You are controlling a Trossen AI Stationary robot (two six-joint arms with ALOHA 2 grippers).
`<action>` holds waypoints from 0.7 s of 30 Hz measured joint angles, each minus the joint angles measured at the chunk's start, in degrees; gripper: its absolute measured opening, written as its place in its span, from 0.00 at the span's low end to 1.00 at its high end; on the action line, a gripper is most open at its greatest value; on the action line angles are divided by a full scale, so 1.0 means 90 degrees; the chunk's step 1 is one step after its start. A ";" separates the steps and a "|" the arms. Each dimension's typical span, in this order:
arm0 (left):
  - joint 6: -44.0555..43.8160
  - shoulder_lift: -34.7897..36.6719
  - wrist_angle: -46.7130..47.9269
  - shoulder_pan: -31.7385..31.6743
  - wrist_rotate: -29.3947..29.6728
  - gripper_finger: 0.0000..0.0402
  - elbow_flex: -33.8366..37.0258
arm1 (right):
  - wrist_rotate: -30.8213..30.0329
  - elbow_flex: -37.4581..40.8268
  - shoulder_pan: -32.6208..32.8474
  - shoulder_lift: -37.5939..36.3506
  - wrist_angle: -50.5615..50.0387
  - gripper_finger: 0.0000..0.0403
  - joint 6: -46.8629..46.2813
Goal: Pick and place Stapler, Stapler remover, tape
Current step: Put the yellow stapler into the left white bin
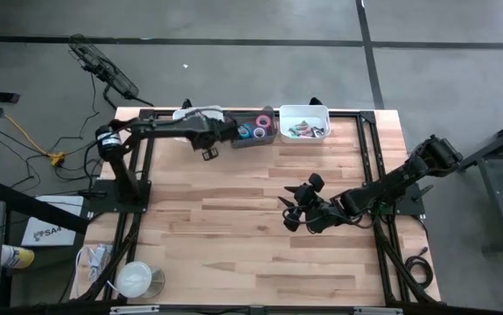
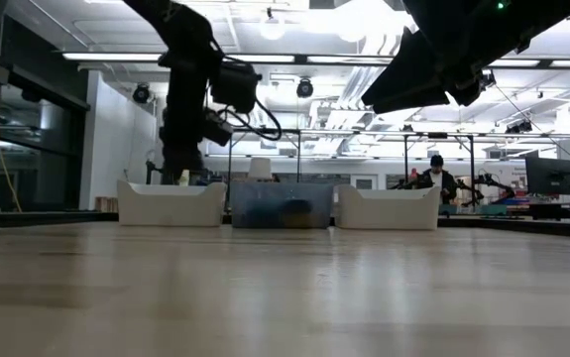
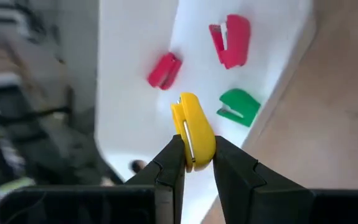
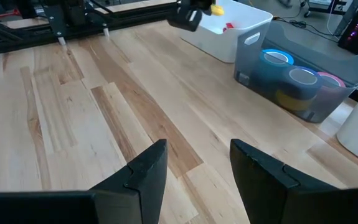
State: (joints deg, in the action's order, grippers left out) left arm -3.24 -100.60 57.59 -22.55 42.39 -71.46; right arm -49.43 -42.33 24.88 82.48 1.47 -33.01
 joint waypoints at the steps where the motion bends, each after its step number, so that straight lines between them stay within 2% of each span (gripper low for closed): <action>1: -0.0056 0.0000 -0.0045 -0.0129 -0.0193 0.16 0.0000 | 0.0002 0.0000 0.0002 0.0000 -0.0002 0.42 0.0000; 12: -0.0171 0.0000 -0.0280 -0.0944 -0.1209 0.16 0.0000 | 0.0010 0.0000 0.0000 0.0000 -0.0026 0.42 0.0047; 21: 0.0144 0.0002 -0.0566 -0.0953 -0.1334 0.24 -0.0007 | 0.0039 0.0000 0.0000 0.0000 -0.0029 0.42 0.0046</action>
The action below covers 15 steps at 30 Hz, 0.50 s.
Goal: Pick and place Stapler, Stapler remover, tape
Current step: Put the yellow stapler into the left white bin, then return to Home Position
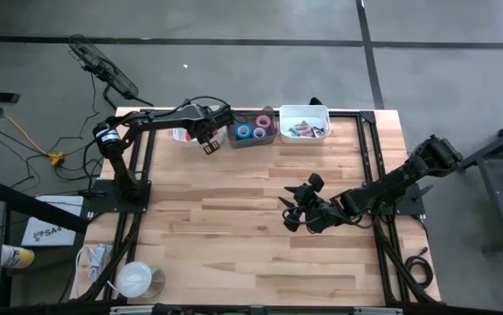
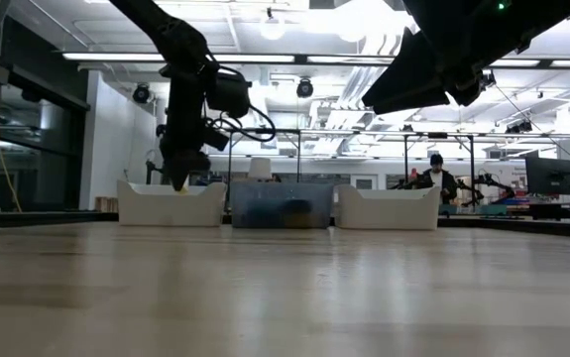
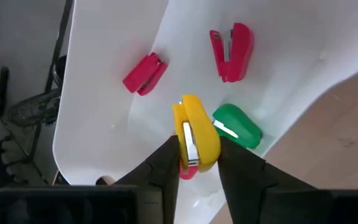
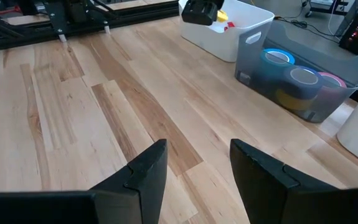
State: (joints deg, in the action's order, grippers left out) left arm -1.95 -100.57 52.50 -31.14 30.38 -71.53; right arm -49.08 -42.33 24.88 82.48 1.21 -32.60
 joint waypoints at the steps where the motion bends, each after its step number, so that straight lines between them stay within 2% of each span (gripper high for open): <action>1: 0.0017 0.0000 0.0002 0.0000 -0.0001 0.26 0.0000 | 0.0000 0.0000 0.0000 0.0000 0.0001 0.42 0.0001; 15: 0.0499 0.0039 -0.0001 0.0000 0.0055 0.62 0.0000 | -0.0002 0.0000 0.0000 0.0000 -0.0025 0.42 0.0001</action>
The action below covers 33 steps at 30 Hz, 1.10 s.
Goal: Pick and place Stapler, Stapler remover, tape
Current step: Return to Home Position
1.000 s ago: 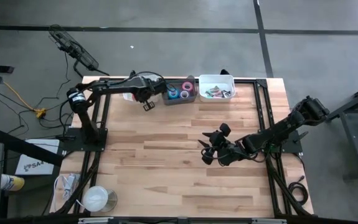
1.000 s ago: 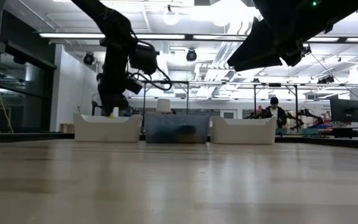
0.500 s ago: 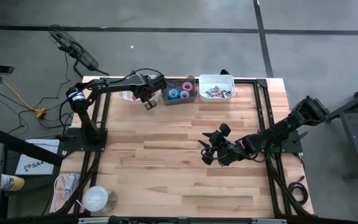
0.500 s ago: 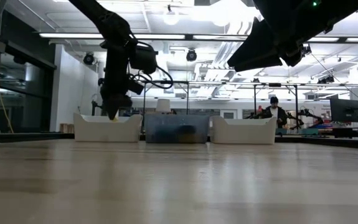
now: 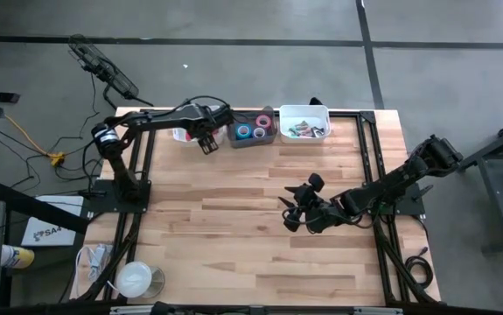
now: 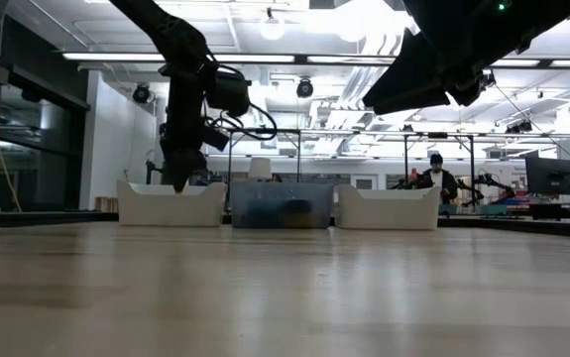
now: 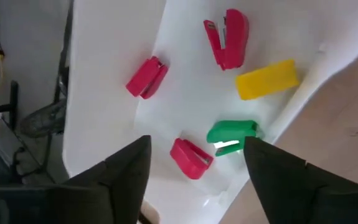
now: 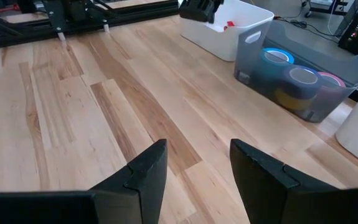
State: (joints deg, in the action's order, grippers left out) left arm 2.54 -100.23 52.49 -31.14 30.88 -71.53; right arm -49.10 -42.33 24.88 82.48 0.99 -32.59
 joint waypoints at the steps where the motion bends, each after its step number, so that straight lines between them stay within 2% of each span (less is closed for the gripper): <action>1: 0.0059 0.0046 0.0000 0.0000 0.0033 0.63 0.0000 | 0.0001 0.0000 0.0000 0.0000 -0.0013 0.42 0.0002; 9: 0.0600 0.0983 0.0054 0.0120 0.0072 0.66 -0.0007 | -0.0048 0.0000 0.0000 0.0000 -0.0068 0.42 0.0488; 13: 0.0890 0.1684 0.0256 0.0457 0.0306 0.66 -0.0012 | -0.0039 0.0000 0.0001 0.0000 -0.0069 0.42 0.0994; 20: 0.0870 0.2979 0.0893 0.1495 0.0941 0.66 -0.0012 | -0.0013 0.0000 -0.0007 0.0000 -0.0106 0.42 0.1893; 23: 0.0827 0.3443 0.1157 0.2084 0.1144 0.66 -0.0012 | -0.0293 0.0002 -0.0032 0.0002 -0.0027 0.42 0.2356; 26: 0.0498 0.3800 0.1497 0.2738 0.1504 0.66 -0.0010 | -0.0537 0.0002 -0.0131 0.0002 -0.0029 0.42 0.1971; 28: 0.0087 0.3962 0.1837 0.3179 0.1973 0.66 -0.0010 | -0.0463 0.0002 -0.0260 0.0002 -0.0235 0.42 0.1638; 31: -0.0818 0.4196 0.2490 0.3875 0.2674 0.66 0.0139 | 0.0102 0.0058 -0.0590 0.0002 -0.0705 0.42 0.0939; 33: -0.1437 0.4409 0.2704 0.4348 0.2923 0.66 0.0442 | 0.0552 0.0348 -0.0785 0.0002 -0.0463 0.42 0.0820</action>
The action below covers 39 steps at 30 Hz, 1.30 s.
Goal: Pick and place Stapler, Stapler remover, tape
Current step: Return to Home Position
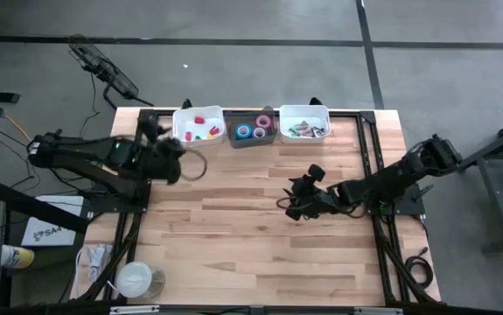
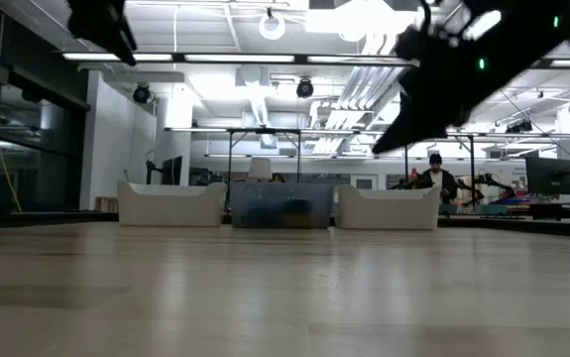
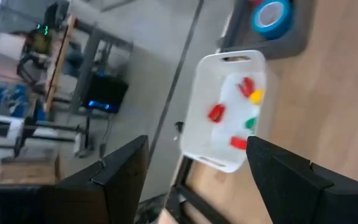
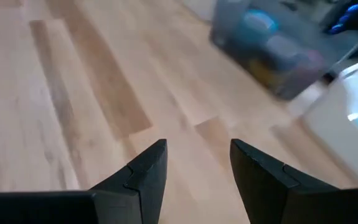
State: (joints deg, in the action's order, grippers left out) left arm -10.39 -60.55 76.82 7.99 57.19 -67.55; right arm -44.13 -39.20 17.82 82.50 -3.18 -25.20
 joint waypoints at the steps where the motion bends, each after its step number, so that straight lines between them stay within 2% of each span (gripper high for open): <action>1: -0.0244 0.0114 0.0014 0.0227 0.0032 0.66 0.0201 | 0.0201 0.0208 -0.0089 0.0000 0.0328 0.42 0.0042; 6: -0.1146 0.0634 -0.0398 0.1467 -0.0126 0.66 0.1313 | 0.1861 0.1332 -0.0546 -0.0254 0.3176 0.42 0.0852; 9: -0.1234 0.0844 -0.1203 0.2230 -0.0094 0.66 0.1925 | 0.2817 0.2029 -0.0861 -0.0481 0.5019 0.42 0.1175; 12: -0.1240 0.1016 -0.2141 0.3011 0.0264 0.66 0.2523 | 0.3219 0.2723 -0.1127 -0.0705 0.6236 0.42 0.1151; 16: -0.1316 0.1221 -0.2782 0.4041 0.0840 0.66 0.3021 | 0.3429 0.3512 -0.1320 -0.1210 0.6893 0.42 0.0940; 22: -0.1737 0.1306 -0.2759 0.5271 0.1617 0.66 0.3121 | 0.3612 0.4300 -0.1324 -0.2499 0.6920 0.42 0.0864; 27: -0.2190 0.1306 -0.2480 0.6003 0.2211 0.66 0.3118 | 0.3625 0.4296 -0.1323 -0.3743 0.5645 0.42 0.0999; 34: -0.3641 0.1306 -0.1859 0.6893 0.2724 0.66 0.3526 | 0.3561 0.4296 -0.1325 -0.5379 0.3881 0.42 0.1010; 39: -0.4763 0.1349 -0.1531 0.7212 0.3037 0.66 0.3954 | 0.3396 0.4296 -0.1325 -0.6439 0.2935 0.42 0.0975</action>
State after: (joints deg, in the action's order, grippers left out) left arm -53.26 -48.41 63.04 72.90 84.52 -31.96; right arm -13.57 -0.54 5.89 24.55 23.23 -16.43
